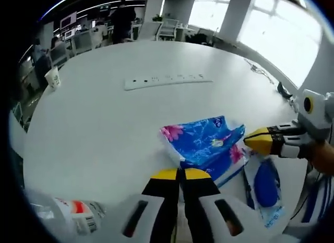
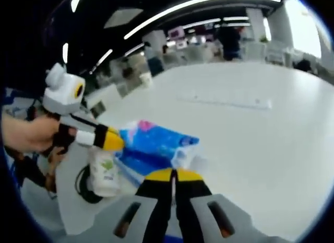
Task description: Arrange the tabletop items into an orderly group along one side of the table until the central work area is clear of visible clutter.
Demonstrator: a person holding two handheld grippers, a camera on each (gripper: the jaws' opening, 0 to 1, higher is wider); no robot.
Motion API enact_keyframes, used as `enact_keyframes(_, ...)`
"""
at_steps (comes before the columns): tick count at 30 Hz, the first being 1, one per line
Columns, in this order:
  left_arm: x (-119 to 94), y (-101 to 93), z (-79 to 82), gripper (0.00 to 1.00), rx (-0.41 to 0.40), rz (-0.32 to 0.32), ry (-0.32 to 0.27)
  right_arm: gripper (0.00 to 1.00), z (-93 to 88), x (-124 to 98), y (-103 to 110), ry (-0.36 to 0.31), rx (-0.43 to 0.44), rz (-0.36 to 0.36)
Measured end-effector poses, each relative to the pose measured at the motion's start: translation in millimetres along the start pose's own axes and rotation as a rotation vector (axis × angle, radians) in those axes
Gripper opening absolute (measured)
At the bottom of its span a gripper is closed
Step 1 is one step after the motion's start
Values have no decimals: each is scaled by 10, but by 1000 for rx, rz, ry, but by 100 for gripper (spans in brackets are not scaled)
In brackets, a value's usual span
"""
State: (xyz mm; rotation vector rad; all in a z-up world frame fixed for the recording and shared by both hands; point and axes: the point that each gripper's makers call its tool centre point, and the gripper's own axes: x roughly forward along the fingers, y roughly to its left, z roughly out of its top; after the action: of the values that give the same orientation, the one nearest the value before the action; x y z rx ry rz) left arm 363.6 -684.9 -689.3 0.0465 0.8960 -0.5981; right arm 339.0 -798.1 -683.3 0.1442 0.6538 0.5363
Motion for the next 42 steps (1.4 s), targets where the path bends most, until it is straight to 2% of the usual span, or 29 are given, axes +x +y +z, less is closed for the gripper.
enact_keyframes(5, -45, -115, 122, 0, 18, -4, -27, 0, 86, -142, -36, -26, -6, -12)
enact_keyframes(8, -37, -256, 210, 0, 38, -18, -45, 0, 125, -255, -120, -43, 1, -31)
enact_keyframes(14, 20, -567, 260, 0, 51, -54, -56, 0, 130, -508, -325, -67, 20, -70)
enact_keyframes(23, 178, -1080, 296, 0, 33, -123, -65, 0, 57, -895, -707, -94, 50, -144)
enact_keyframes(27, 257, -1291, 261, 0, 24, -145, -69, 0, -18, -1037, -859, -94, 65, -165)
enact_keyframes(30, 301, -1405, 244, 0, 26, -159, -73, 0, -74, -1115, -946, -92, 70, -178)
enact_keyframes(36, 418, -1663, 352, 0, 83, -177, -83, 0, -115, -1268, -1137, -108, 93, -210)
enact_keyframes(42, 534, -1872, 386, 0, 77, -202, -83, 0, -167, -1398, -1343, -110, 108, -241)
